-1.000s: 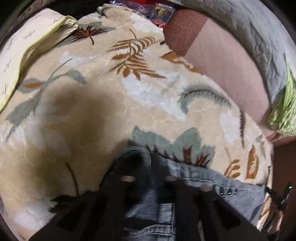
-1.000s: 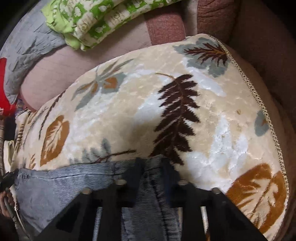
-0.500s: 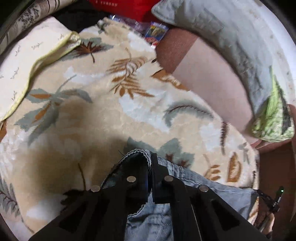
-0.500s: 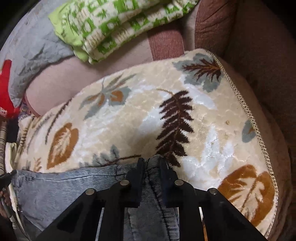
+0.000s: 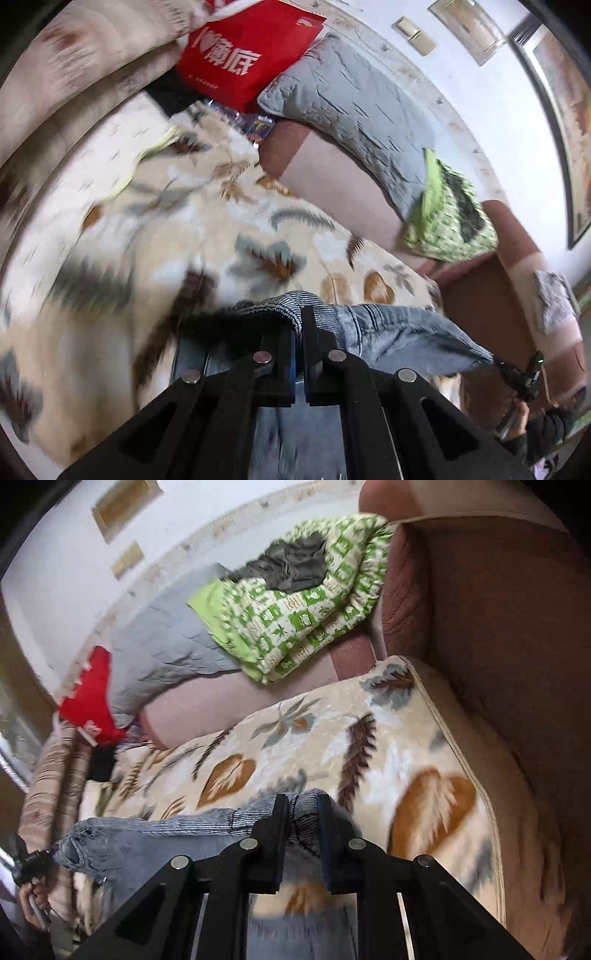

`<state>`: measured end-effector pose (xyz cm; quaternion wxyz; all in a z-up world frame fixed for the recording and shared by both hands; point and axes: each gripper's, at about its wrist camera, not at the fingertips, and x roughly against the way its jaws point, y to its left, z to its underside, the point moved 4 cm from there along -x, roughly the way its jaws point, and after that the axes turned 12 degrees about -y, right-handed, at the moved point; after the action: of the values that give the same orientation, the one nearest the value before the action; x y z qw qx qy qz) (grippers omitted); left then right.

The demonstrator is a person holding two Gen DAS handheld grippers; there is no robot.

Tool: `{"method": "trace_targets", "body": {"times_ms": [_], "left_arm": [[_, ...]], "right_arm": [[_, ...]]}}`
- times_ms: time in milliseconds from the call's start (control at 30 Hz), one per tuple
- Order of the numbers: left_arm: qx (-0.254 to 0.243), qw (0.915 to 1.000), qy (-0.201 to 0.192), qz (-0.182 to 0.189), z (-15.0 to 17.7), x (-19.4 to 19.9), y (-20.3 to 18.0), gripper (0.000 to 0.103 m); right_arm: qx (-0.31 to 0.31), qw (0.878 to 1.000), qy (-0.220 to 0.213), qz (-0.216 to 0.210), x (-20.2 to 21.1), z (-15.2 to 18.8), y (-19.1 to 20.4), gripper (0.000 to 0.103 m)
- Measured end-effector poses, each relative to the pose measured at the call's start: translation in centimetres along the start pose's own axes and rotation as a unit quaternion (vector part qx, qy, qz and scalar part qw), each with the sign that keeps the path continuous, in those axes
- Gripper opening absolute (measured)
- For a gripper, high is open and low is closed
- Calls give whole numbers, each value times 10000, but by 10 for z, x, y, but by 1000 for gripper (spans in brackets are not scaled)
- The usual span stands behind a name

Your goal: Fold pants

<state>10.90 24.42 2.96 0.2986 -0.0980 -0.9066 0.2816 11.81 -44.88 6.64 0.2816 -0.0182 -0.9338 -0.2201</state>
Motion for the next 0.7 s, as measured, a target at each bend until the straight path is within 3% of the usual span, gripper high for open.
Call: {"method": "trace_targets", "body": {"times_ms": [67,167,233,300,333,400,467,567,633,700], "left_arm": [[5,9998,221,30,30,23,16,3],[-122,9946,910,-486,83,32,54,8],[-32,9831,1304,-1286,106,33,83,17],[166,9787,1213,-1645,105,37,94,29],[233,9805,1062,-1639,101,41,92,32],[-11,9847,791,-1552,93,45,70,52],[-385,9893,488,-1323,88,42,32,61],[-830,9915,376,-924,93,26,-11,63],[-1109,9891,515,-824,103,7,-28,63],[-1350,9838,572,-1032,115,-12,-28,63]], "right_arm": [[-132,9999,-34,-89,30,28,-9,16],[-289,9989,375,25,59,99,-33,22],[-472,9911,1214,262,56,158,-55,44],[-603,9830,1556,760,61,192,-75,57],[-732,9835,1473,758,66,194,-78,59],[-1046,9856,1120,714,82,185,-79,66],[-1051,9884,837,707,88,165,-73,69],[-1042,9902,728,577,75,139,-60,75],[-1049,9891,934,439,47,128,-53,76],[-935,9862,1177,690,16,125,-56,76]]}}
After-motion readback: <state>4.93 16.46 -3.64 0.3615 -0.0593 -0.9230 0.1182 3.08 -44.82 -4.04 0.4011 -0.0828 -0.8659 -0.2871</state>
